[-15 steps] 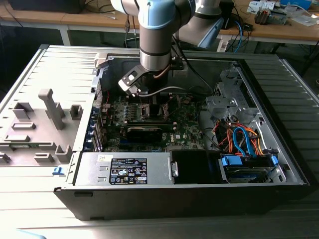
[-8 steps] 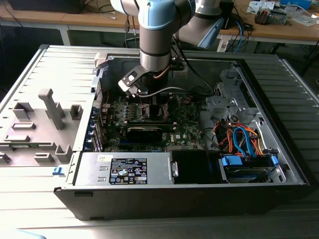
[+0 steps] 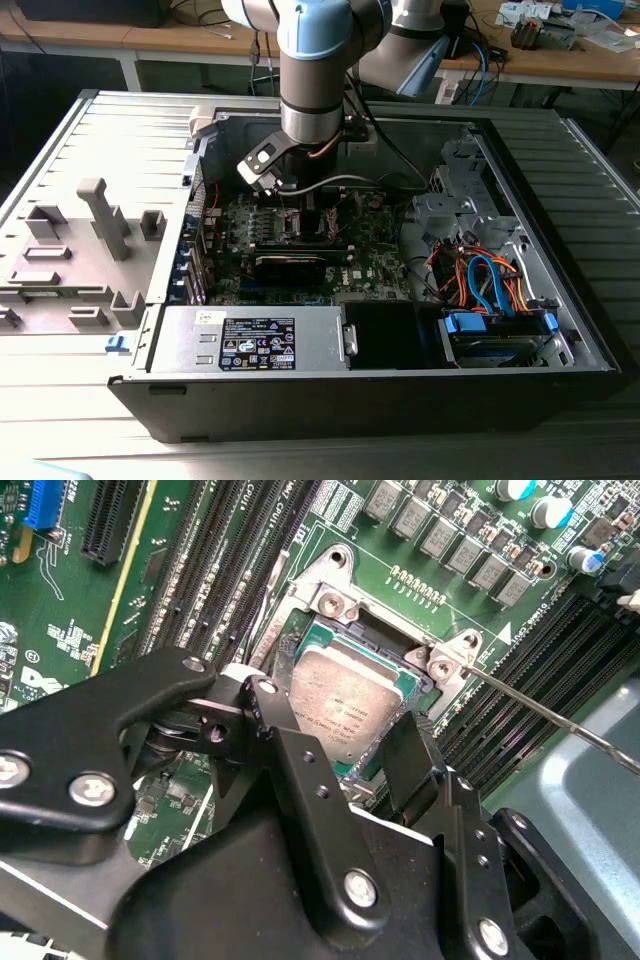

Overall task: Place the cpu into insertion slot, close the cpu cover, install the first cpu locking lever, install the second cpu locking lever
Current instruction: 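Place the cpu into insertion slot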

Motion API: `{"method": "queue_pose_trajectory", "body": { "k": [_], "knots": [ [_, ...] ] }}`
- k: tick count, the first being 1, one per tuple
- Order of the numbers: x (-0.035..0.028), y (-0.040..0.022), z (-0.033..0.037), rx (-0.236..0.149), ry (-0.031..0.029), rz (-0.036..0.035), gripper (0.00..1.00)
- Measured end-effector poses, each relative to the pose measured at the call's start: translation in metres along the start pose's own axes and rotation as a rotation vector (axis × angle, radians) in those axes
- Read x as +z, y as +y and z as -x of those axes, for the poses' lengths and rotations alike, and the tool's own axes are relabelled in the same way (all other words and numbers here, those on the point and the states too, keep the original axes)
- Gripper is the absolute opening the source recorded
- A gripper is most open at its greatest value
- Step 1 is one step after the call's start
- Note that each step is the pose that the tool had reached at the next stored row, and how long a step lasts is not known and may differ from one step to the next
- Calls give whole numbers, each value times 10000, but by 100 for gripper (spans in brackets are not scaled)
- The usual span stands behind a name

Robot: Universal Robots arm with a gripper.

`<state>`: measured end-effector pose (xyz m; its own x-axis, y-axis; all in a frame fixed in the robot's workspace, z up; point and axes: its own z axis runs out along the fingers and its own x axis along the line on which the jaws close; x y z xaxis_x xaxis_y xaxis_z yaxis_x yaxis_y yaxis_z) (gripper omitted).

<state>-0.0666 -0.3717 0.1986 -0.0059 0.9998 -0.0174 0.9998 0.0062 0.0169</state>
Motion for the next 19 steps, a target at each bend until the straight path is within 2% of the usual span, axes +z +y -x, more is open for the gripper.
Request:
{"method": "queue_pose_trajectory", "body": {
  "k": [14,19],
  "knots": [
    [-13,12,-20,-162,3,3,62],
    [-126,13,-18,-162,2,2,62]
  ]
}}
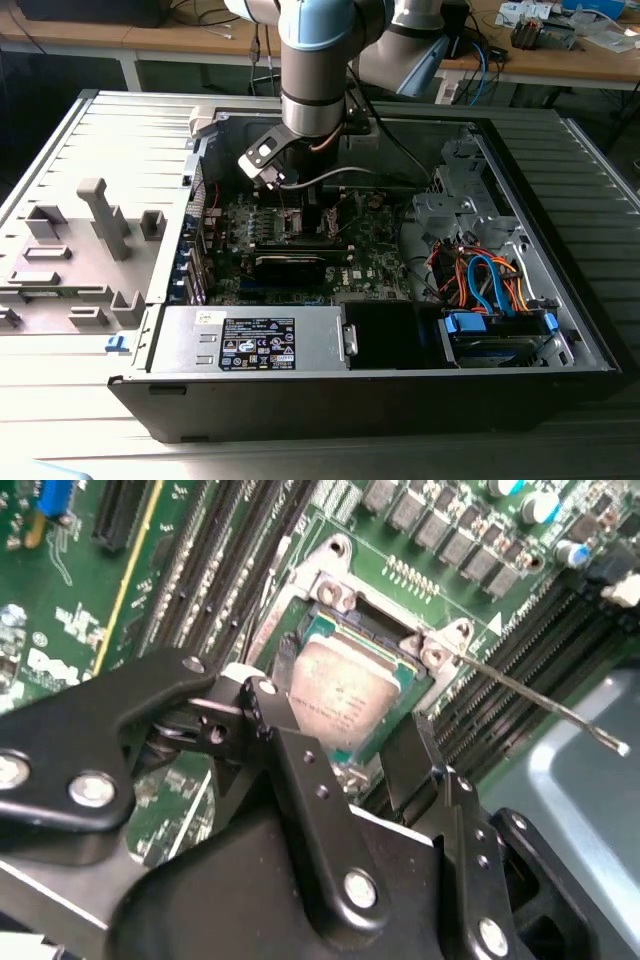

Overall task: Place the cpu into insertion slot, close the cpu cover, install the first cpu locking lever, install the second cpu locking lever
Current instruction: 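Place the cpu into insertion slot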

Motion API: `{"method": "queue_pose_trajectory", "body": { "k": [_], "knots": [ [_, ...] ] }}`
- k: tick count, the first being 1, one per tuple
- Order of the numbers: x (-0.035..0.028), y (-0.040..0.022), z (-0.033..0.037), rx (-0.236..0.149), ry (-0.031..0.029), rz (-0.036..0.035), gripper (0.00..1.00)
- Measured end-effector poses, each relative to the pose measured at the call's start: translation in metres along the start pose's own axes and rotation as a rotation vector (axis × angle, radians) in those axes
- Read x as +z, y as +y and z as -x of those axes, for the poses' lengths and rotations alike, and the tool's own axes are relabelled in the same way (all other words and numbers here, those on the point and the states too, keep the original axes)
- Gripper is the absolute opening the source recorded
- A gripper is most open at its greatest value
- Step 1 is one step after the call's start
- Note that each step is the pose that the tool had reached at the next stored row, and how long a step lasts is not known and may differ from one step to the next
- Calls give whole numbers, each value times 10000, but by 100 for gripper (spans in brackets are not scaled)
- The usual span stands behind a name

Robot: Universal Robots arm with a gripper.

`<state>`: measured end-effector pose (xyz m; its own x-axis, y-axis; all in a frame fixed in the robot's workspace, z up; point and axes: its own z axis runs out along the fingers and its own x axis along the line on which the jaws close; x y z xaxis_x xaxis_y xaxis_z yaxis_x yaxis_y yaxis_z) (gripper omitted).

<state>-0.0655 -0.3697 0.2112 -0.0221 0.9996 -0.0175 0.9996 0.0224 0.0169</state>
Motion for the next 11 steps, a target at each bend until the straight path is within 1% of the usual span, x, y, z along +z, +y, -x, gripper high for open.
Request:
{"method": "queue_pose_trajectory", "body": {
  "k": [1,2,4,5,6,7,11],
  "knots": [
    [-8,1,0,-1,10,0,62],
    [-7,4,0,0,50,-4,62],
    [6,12,0,0,52,-37,62],
    [26,24,0,0,53,-76,62],
    [41,31,0,-1,53,-93,62],
    [67,52,0,-2,54,-132,62],
    [82,69,-1,-4,55,-153,62]
  ]
}}
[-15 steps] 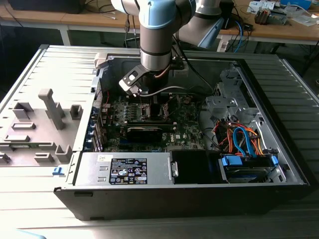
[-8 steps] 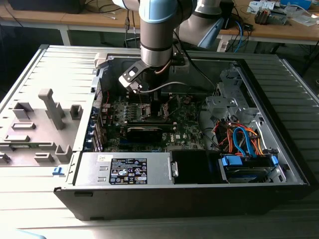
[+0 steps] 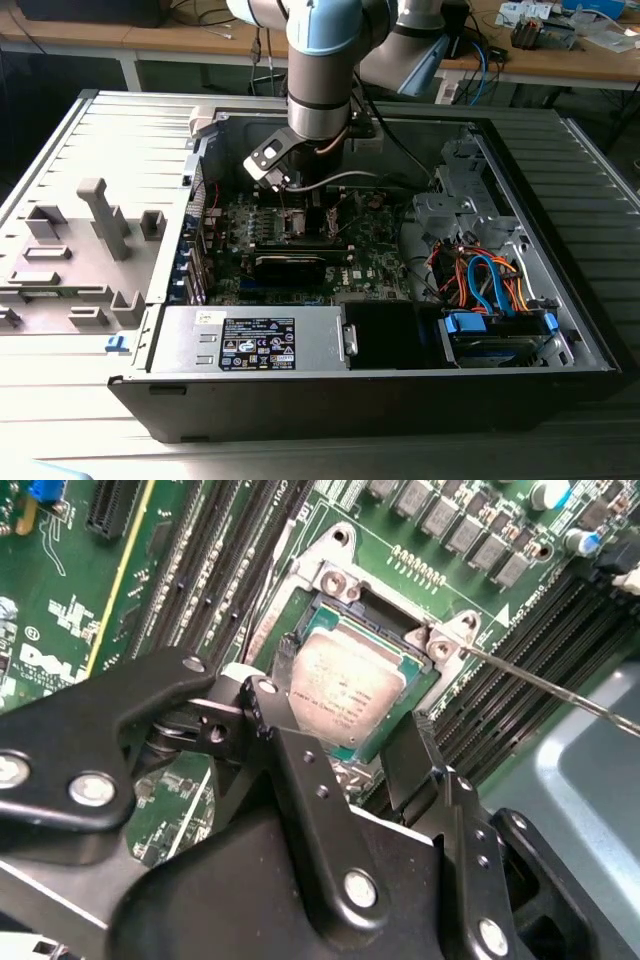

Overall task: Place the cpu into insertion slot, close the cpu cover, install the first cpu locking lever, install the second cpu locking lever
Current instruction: 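Place the cpu into insertion slot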

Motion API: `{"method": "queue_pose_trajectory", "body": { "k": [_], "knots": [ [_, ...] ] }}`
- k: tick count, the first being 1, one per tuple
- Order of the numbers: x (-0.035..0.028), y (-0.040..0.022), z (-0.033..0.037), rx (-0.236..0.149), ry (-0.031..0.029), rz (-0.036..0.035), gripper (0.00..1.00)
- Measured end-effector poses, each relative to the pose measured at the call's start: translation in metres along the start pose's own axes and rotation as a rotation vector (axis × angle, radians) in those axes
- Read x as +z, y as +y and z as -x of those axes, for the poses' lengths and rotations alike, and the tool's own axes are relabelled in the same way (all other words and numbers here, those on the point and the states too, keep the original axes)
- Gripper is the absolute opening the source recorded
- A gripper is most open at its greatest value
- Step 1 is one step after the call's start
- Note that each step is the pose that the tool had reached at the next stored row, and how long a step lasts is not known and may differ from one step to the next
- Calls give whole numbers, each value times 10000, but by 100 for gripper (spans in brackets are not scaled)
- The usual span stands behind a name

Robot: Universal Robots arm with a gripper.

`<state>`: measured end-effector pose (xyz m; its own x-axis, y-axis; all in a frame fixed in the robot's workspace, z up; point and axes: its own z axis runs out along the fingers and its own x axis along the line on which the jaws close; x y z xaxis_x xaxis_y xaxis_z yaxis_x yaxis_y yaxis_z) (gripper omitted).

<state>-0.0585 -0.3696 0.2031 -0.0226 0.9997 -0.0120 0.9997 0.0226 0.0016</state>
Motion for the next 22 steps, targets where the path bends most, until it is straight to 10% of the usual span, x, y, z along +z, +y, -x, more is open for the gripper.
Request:
{"method": "queue_pose_trajectory", "body": {
  "k": [7,15,22],
  "knots": [
    [9,30,-8,-9,-1,-31,62],
    [-163,31,-7,-10,-20,-29,60],
    [-164,29,36,-365,-91,-27,17]
  ]
}}
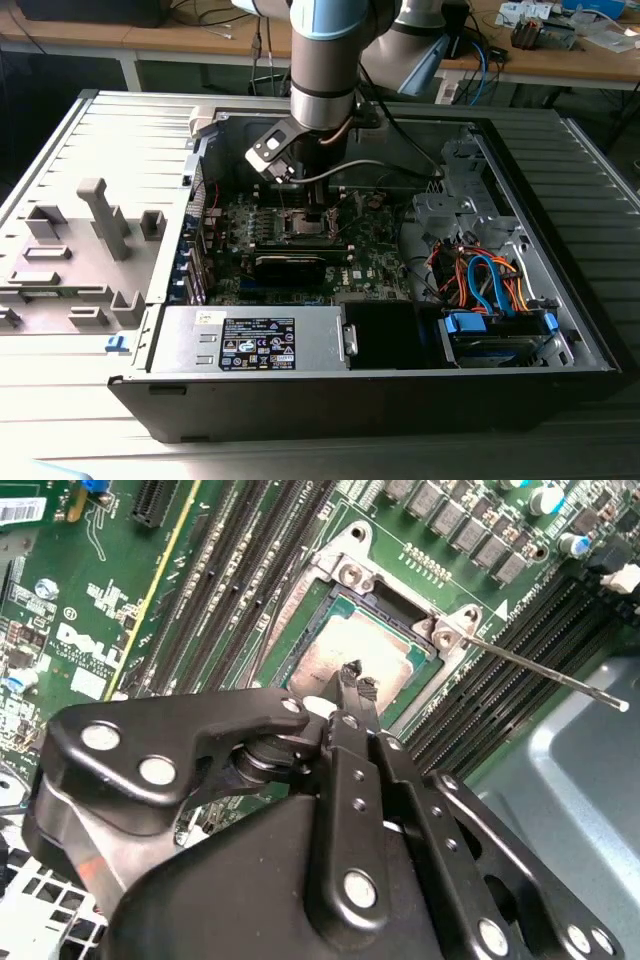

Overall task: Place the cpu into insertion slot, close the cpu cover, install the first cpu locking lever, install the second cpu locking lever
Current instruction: 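Place the cpu into insertion slot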

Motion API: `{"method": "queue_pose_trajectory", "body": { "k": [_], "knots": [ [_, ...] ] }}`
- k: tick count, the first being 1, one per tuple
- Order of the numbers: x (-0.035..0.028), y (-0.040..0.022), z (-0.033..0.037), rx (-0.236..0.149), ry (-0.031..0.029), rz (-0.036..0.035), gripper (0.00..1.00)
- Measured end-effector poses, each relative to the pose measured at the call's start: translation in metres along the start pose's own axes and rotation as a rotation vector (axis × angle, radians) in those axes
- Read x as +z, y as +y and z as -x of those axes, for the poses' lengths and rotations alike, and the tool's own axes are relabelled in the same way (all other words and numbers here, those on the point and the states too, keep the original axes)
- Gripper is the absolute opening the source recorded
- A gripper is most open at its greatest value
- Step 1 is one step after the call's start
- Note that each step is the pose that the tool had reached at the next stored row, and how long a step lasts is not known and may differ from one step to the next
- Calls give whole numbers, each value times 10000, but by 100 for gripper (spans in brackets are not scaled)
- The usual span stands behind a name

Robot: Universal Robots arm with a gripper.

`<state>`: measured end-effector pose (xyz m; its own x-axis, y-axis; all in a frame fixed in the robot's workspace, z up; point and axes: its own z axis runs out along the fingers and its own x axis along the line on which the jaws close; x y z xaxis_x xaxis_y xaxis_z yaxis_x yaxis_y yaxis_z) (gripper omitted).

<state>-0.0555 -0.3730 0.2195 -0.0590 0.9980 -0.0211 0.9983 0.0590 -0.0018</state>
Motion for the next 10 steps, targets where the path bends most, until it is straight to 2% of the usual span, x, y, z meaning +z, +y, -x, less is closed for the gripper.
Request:
{"method": "queue_pose_trajectory", "body": {
  "k": [1,4,10],
  "knots": [
    [0,0,1,-142,-8,2,11],
    [0,0,3,-810,-16,16,11],
    [0,0,3,-859,-18,18,11]
  ]
}}
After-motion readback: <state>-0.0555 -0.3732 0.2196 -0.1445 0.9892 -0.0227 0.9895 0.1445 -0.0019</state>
